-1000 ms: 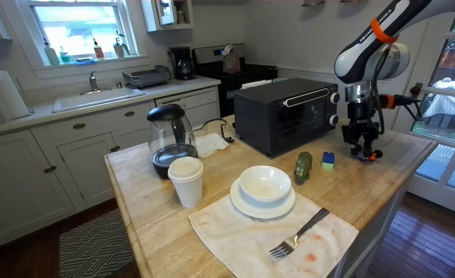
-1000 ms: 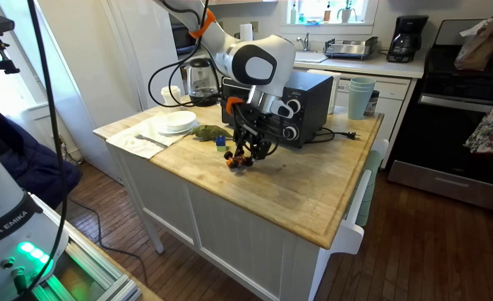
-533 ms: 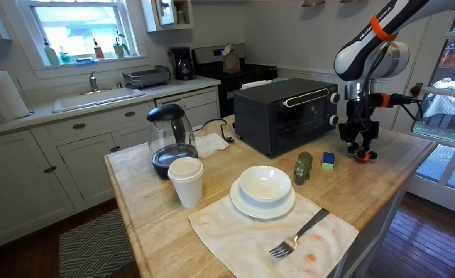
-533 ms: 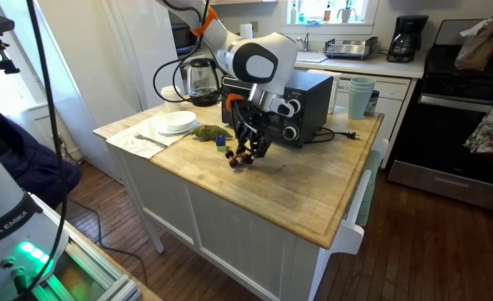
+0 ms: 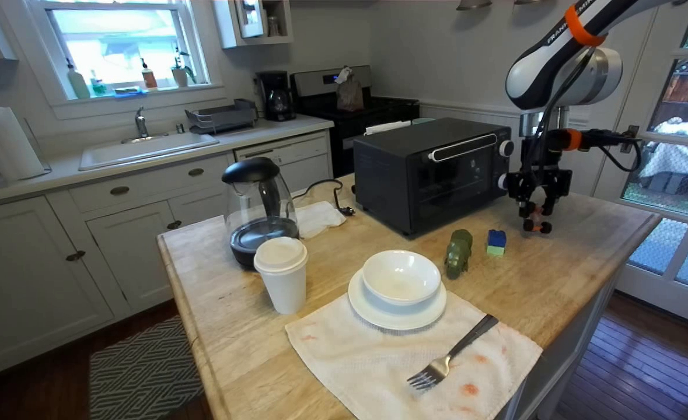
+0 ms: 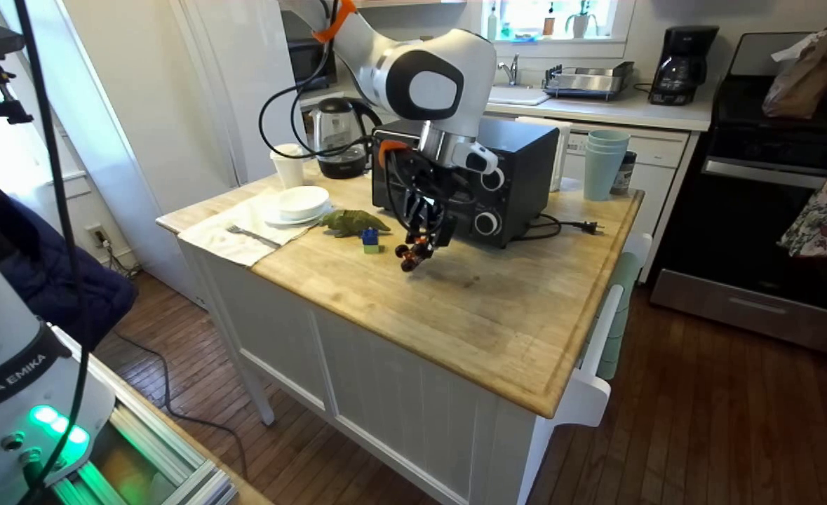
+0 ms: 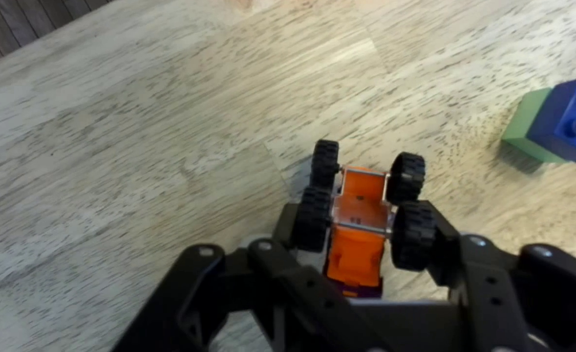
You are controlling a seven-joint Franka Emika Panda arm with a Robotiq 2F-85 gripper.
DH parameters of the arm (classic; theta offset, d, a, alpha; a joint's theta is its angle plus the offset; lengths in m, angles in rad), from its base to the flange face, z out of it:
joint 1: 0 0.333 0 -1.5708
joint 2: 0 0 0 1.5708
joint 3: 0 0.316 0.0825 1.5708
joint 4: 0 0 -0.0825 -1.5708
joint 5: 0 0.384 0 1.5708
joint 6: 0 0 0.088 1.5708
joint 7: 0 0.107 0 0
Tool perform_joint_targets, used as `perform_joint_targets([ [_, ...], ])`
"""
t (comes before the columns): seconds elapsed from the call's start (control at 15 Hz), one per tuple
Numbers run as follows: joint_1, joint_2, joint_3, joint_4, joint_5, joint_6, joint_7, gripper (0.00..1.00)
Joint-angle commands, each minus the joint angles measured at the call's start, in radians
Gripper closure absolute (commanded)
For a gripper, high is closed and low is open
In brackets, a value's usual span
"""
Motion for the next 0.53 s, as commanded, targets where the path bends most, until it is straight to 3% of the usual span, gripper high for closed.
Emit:
perform_joint_targets([
  [0.0, 0.043, -0.075, -0.025, -0.079, -0.027, 0.091, 0.074, 0.65],
  [0.47, 0.118, -0.119, -0.092, -0.162, -0.140, 0.279, 0.252, 0.65],
])
